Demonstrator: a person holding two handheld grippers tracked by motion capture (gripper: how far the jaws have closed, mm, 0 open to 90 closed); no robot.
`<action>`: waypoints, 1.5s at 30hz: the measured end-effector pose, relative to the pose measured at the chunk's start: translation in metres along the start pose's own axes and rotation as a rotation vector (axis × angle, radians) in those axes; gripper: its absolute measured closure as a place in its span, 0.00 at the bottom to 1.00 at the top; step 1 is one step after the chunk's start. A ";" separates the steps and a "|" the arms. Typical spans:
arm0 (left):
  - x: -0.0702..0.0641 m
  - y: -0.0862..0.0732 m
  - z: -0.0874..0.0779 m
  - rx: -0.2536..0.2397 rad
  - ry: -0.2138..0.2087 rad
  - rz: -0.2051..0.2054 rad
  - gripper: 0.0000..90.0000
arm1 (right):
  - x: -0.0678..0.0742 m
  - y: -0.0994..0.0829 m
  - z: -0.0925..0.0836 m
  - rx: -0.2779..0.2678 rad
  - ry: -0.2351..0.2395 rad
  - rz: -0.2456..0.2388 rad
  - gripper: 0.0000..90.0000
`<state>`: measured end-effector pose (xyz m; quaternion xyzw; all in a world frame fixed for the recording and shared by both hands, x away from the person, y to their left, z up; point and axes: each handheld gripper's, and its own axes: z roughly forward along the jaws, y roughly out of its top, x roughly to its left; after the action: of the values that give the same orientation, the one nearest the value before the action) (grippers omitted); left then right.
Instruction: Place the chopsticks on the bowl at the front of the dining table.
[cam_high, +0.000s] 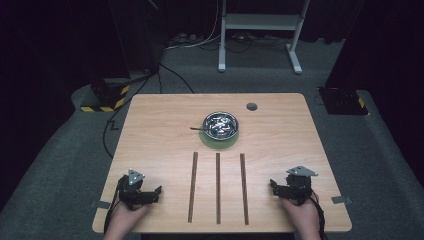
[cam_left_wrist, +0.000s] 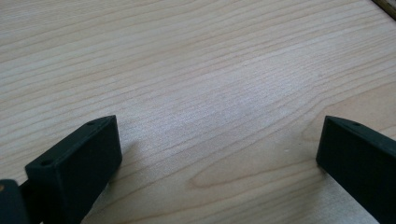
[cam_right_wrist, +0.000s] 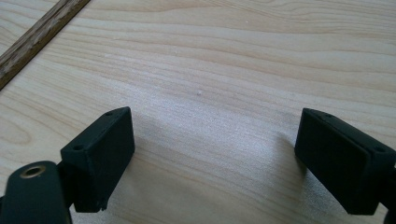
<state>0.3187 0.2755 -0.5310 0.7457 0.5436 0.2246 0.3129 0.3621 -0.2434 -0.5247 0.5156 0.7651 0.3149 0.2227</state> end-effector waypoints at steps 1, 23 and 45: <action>0.000 0.000 0.000 0.000 0.000 0.001 0.00 | 0.000 0.000 0.000 0.000 -0.001 0.000 0.13; 0.000 0.000 0.000 0.000 0.001 -0.001 0.00 | 0.000 0.000 0.000 0.002 0.002 0.007 0.13; 0.000 0.000 0.000 0.000 0.001 -0.001 0.00 | 0.007 0.001 -0.008 -0.022 0.006 -0.002 0.34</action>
<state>0.3188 0.2752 -0.5309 0.7452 0.5444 0.2249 0.3126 0.3550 -0.2387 -0.5188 0.5114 0.7629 0.3244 0.2264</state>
